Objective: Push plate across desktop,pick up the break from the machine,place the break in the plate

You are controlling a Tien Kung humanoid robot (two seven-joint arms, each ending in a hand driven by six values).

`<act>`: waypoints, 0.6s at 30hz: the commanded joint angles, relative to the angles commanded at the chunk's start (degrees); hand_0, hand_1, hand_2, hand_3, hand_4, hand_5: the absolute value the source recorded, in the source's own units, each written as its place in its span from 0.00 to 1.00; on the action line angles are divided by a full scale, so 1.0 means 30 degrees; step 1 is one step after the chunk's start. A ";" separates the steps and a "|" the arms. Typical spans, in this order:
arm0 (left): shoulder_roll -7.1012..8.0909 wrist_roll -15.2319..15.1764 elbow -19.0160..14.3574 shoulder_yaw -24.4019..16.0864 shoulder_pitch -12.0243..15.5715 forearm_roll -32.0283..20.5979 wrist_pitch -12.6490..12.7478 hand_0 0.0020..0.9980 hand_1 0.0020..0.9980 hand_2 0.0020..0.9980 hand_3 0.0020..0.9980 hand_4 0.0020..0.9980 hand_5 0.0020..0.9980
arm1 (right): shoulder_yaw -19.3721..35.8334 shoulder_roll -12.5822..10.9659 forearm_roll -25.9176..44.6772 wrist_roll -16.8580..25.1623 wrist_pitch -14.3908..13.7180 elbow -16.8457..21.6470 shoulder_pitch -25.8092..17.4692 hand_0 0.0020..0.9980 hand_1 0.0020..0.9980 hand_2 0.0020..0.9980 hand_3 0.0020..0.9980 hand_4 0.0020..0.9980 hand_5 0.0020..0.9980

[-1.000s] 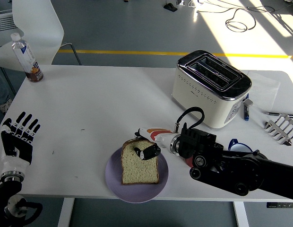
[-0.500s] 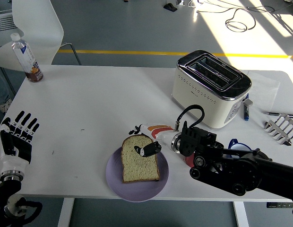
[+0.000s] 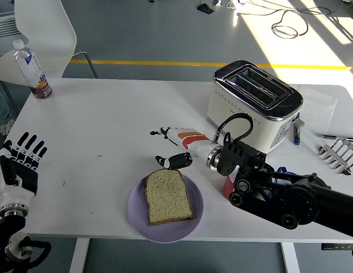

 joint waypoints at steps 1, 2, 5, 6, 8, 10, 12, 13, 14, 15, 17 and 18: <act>0.0000 -0.0001 -0.0023 -0.0001 -0.0005 0.0001 -0.0002 0.79 0.76 0.81 0.77 0.53 1.00 | 0.0421 -0.0153 0.0139 0.0302 -0.0068 0.0393 -0.0128 0.83 0.82 0.91 0.91 0.64 0.33; 0.0000 -0.0001 -0.0036 -0.0001 -0.0008 0.0001 -0.0003 0.79 0.76 0.81 0.77 0.53 1.00 | 0.0870 -0.0244 0.0226 0.0543 -0.0108 0.0788 -0.0207 0.83 0.82 0.91 0.91 0.64 0.33; 0.0000 -0.0003 -0.0142 -0.0062 -0.0030 -0.0013 0.0016 0.79 0.76 0.81 0.77 0.53 1.00 | 0.2496 -0.0809 0.1350 0.1785 0.0056 0.2289 -0.0745 0.81 0.79 0.88 0.85 0.62 0.33; 0.0000 -0.0003 -0.0188 -0.0074 -0.0037 -0.0020 0.0018 0.79 0.76 0.81 0.77 0.53 1.00 | 0.3207 -0.0991 0.1876 0.2260 0.0070 0.2926 -0.0911 0.81 0.79 0.88 0.85 0.62 0.33; 0.0000 -0.0004 -0.0297 -0.0105 -0.0031 -0.0015 0.0029 0.79 0.76 0.81 0.77 0.53 1.00 | 0.4659 -0.1330 0.3079 0.3060 0.0146 0.4122 -0.1282 0.81 0.79 0.88 0.85 0.62 0.33; 0.0000 -0.0004 -0.0320 -0.0112 -0.0028 -0.0013 0.0032 0.79 0.76 0.81 0.77 0.53 1.00 | 0.5396 -0.1401 0.3847 0.3273 0.0164 0.4573 -0.1364 0.78 0.78 0.82 0.79 0.58 0.36; 0.0000 0.0004 -0.0328 -0.0122 -0.0118 -0.0029 0.0030 0.79 0.76 0.81 0.77 0.53 1.00 | 0.6669 -0.2001 0.5113 0.4276 -0.0560 0.5730 -0.2182 0.78 0.78 0.82 0.79 0.58 0.36; 0.0000 0.0006 -0.0326 -0.0125 -0.0130 -0.0029 0.0029 0.79 0.76 0.81 0.77 0.53 1.00 | 0.7414 -0.2136 0.5790 0.4663 -0.0827 0.6183 -0.2459 0.78 0.78 0.82 0.79 0.58 0.36; 0.0000 0.0005 -0.0331 -0.0133 -0.0138 -0.0034 0.0030 0.79 0.76 0.81 0.77 0.53 1.00 | 0.8283 -0.2426 0.6635 0.5221 -0.1347 0.6631 -0.2975 0.78 0.78 0.82 0.79 0.58 0.36; 0.0000 0.0003 -0.0335 -0.0145 -0.0133 -0.0031 0.0032 0.79 0.76 0.81 0.77 0.53 1.00 | 0.9152 -0.2660 0.7504 0.5754 -0.1821 0.6874 -0.3493 0.78 0.78 0.82 0.79 0.58 0.36; 0.0000 0.0005 -0.0319 -0.0171 -0.0124 -0.0036 0.0033 0.79 0.76 0.81 0.77 0.53 1.00 | 1.0757 -0.2838 0.8894 0.6131 -0.2137 0.6839 -0.3900 0.79 0.78 0.82 0.78 0.59 0.37; 0.0000 0.0008 -0.0297 -0.0197 -0.0117 -0.0045 0.0033 0.79 0.76 0.81 0.77 0.53 1.00 | 1.1377 -0.2964 0.9515 0.6420 -0.2333 0.6701 -0.4381 0.79 0.78 0.82 0.78 0.59 0.37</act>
